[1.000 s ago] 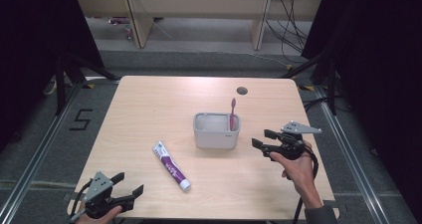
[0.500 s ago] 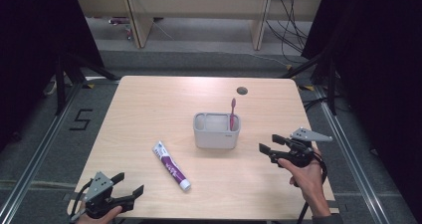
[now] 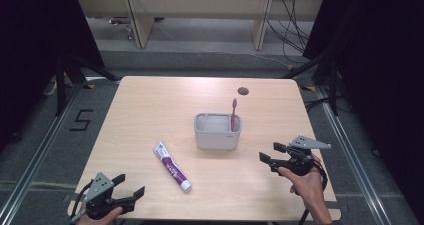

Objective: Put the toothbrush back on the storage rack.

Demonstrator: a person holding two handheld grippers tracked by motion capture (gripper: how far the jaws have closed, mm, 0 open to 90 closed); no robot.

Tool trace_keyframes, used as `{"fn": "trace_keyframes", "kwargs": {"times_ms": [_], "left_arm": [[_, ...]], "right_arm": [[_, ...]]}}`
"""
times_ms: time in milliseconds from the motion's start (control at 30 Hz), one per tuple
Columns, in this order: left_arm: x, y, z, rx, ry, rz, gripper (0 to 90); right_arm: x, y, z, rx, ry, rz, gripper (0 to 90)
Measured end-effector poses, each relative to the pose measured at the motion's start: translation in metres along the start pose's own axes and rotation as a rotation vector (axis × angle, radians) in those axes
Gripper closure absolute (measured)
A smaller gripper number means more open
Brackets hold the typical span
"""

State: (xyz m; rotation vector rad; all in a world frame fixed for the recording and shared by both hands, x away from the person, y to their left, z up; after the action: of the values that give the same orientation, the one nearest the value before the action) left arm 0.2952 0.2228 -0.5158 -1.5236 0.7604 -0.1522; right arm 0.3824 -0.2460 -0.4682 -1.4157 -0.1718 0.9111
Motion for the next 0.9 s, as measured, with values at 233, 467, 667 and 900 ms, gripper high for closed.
{"fn": "trace_keyframes", "kwargs": {"times_ms": [233, 467, 667, 900], "left_arm": [[0.001, 0.000, 0.001, 0.024, 0.008, 0.006, 15.9], [0.001, 0.001, 0.001, -0.007, 0.001, 0.016, 15.6], [0.002, 0.000, 0.000, 0.002, 0.008, 0.018, 15.5], [0.002, 0.001, 0.000, 0.002, 0.010, 0.017, 15.5]], "right_arm": [[0.001, 0.013, 0.004, -0.010, 0.017, 0.004, 26.7], [0.001, 0.028, 0.007, -0.009, 0.012, 0.031, 26.7], [0.000, 0.045, 0.009, 0.023, -0.001, 0.085, 26.6], [-0.005, 0.053, 0.014, -0.019, 0.000, 0.104, 26.5]]}}
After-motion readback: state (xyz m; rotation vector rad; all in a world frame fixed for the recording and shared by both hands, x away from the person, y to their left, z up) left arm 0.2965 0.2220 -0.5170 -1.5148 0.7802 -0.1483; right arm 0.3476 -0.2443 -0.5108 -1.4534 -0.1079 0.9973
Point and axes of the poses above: each handheld gripper's, and its own axes: x roughly forward along the jaws, y roughly out of its underside, z roughly to its left, the point moved 5 cm from there along x, roughly forward along the jaws, and after that the axes turned 6 degrees about -z, right-handed, at the moved point
